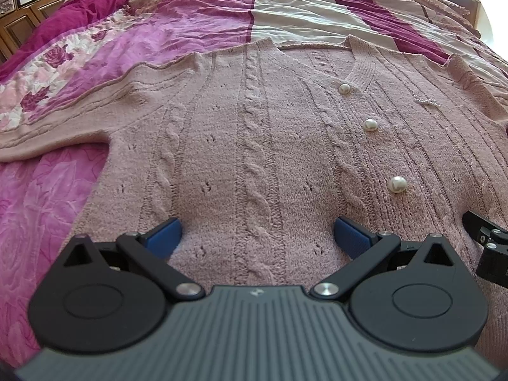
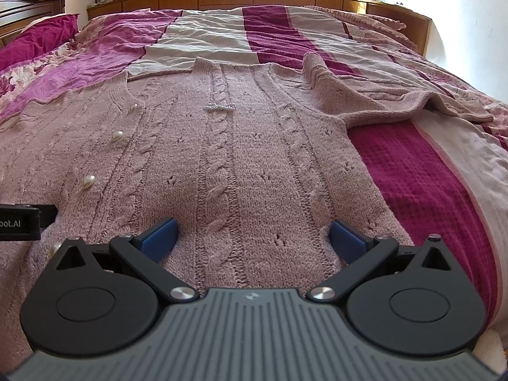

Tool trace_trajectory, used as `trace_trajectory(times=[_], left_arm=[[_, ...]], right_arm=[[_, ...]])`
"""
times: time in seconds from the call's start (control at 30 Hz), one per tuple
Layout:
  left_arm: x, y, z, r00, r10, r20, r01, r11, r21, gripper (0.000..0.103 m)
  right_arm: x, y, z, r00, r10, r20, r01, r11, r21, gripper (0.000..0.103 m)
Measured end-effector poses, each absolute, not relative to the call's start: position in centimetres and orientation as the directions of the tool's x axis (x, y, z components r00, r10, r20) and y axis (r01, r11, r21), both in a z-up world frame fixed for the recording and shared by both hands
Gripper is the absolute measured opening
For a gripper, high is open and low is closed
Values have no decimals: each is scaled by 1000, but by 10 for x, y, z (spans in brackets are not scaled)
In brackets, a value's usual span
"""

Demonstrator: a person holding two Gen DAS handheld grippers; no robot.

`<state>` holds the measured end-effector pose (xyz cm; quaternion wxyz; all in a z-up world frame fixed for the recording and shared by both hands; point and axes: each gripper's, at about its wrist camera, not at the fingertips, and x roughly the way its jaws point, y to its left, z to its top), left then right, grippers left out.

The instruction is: Fold small clothes

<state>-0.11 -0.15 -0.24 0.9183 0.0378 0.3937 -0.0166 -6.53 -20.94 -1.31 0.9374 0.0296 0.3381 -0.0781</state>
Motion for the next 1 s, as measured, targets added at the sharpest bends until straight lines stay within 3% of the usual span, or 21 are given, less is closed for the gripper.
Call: trace_trajectory(times=[0.53,0.77,1.0], left_arm=[[2,-1,5,668,6,-745,61,996,62,103],[3,-2,15,673,1,-739,52,997,49,103],[8,-11,25,688,-9,-726,64,997,48,103]], right_arm=[[-58,-232,5,733,5,-680,106,987,122,103],[-53,-267,32,770,108,-629,71,965,252,103],[-32,-332,51,824,52,-565,156,936,315,103]])
